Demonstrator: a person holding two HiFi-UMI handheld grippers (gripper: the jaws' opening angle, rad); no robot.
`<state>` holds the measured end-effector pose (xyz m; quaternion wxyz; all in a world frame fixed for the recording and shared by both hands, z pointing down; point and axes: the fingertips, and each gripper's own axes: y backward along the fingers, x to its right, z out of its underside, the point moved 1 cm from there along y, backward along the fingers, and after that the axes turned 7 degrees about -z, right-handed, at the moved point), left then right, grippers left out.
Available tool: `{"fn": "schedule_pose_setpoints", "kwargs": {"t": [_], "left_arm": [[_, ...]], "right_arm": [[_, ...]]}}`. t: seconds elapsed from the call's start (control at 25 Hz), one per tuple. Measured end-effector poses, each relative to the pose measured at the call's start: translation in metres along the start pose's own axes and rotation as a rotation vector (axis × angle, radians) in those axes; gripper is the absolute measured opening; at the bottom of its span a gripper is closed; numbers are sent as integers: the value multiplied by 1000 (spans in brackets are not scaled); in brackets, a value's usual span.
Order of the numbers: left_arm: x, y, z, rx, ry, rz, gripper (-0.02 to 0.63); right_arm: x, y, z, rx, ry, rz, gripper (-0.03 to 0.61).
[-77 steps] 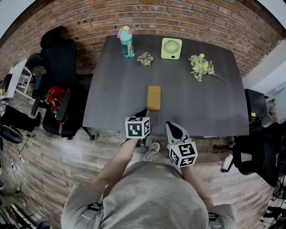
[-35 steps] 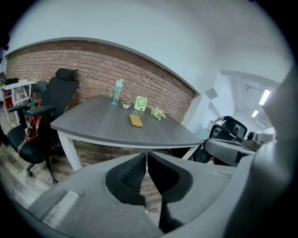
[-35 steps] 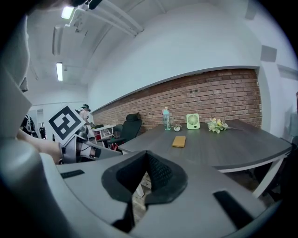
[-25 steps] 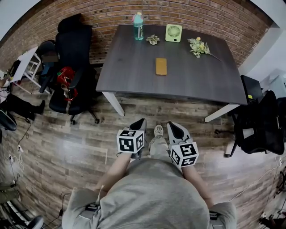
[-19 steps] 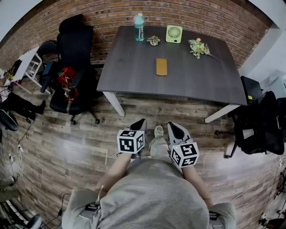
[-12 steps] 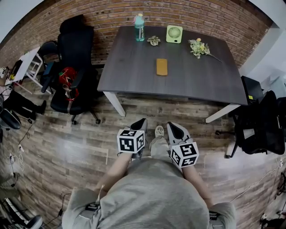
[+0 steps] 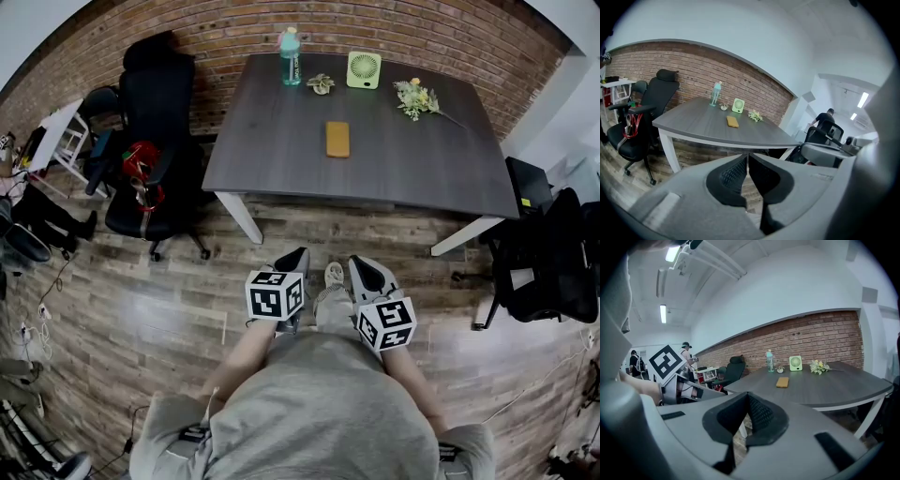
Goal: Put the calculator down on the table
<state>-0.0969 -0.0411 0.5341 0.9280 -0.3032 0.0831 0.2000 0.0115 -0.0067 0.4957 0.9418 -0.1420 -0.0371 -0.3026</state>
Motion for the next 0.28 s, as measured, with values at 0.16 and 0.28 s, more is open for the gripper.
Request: {"fn": "schedule_pose_setpoints", "kwargs": {"t": [0.16,0.28], "left_arm": [[1,-3,0,-2,6,3,27],[1,-5,-1,-4,5,3,28]], "right_arm": [[2,0,0,2,0,1,2],[4,-2,0,0,1,1,2]]}}
